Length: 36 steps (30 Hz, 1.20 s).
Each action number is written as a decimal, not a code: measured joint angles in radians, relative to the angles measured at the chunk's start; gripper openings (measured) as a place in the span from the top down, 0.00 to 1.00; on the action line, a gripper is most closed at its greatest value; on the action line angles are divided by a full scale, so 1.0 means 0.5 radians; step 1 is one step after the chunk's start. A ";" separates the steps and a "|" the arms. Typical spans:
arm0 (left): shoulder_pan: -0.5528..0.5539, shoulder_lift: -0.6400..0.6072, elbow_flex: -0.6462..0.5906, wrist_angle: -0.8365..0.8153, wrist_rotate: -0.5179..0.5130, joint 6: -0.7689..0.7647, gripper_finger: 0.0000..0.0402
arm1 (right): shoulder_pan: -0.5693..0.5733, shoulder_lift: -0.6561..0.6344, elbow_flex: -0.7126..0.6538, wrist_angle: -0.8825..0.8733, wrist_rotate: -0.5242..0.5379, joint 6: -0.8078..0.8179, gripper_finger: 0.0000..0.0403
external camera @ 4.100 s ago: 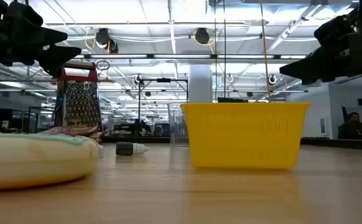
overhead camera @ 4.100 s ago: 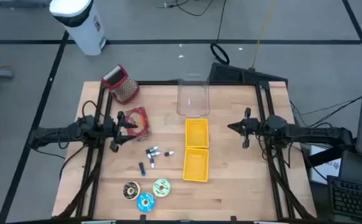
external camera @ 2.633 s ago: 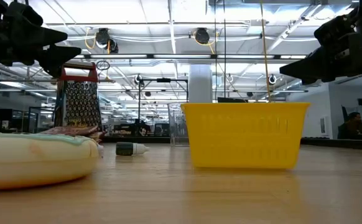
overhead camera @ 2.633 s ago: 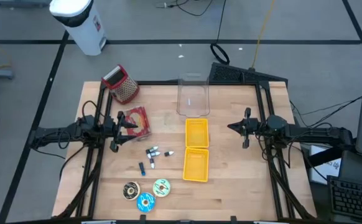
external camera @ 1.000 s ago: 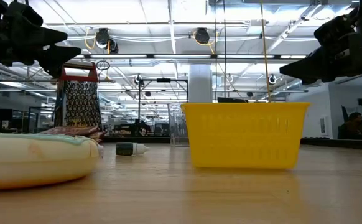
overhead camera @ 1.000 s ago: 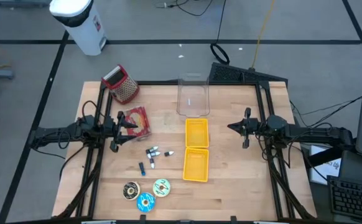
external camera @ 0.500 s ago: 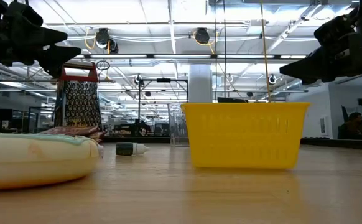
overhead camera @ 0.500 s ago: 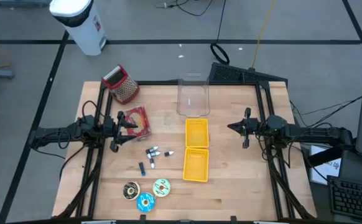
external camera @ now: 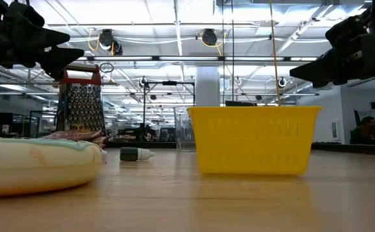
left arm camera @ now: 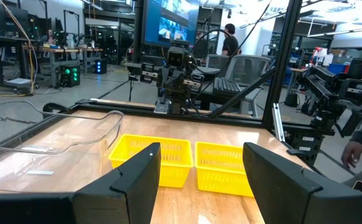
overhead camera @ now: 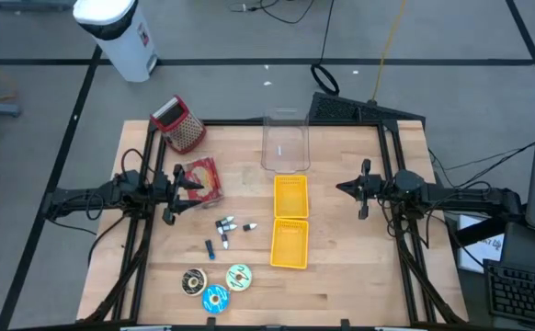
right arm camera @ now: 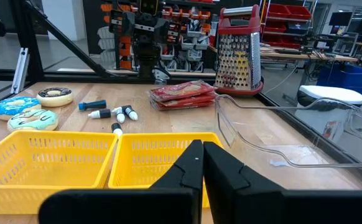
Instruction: Pick & Place Food Item
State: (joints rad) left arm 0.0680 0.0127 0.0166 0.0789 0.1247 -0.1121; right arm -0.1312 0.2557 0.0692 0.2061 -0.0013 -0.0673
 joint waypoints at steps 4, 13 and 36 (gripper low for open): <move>0.000 0.000 0.000 0.000 -0.001 0.001 0.43 | 0.000 0.000 0.000 0.000 -0.001 0.000 0.99; 0.000 0.000 -0.001 0.004 -0.218 0.166 0.43 | 0.000 0.000 0.000 0.000 0.000 0.000 0.99; 0.000 0.000 0.000 0.140 -0.912 -0.928 0.43 | 0.000 0.000 0.000 0.000 0.000 0.000 0.99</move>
State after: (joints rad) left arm 0.0682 0.0128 0.0166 0.1488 -0.3314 -0.5760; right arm -0.1313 0.2557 0.0690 0.2060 -0.0015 -0.0673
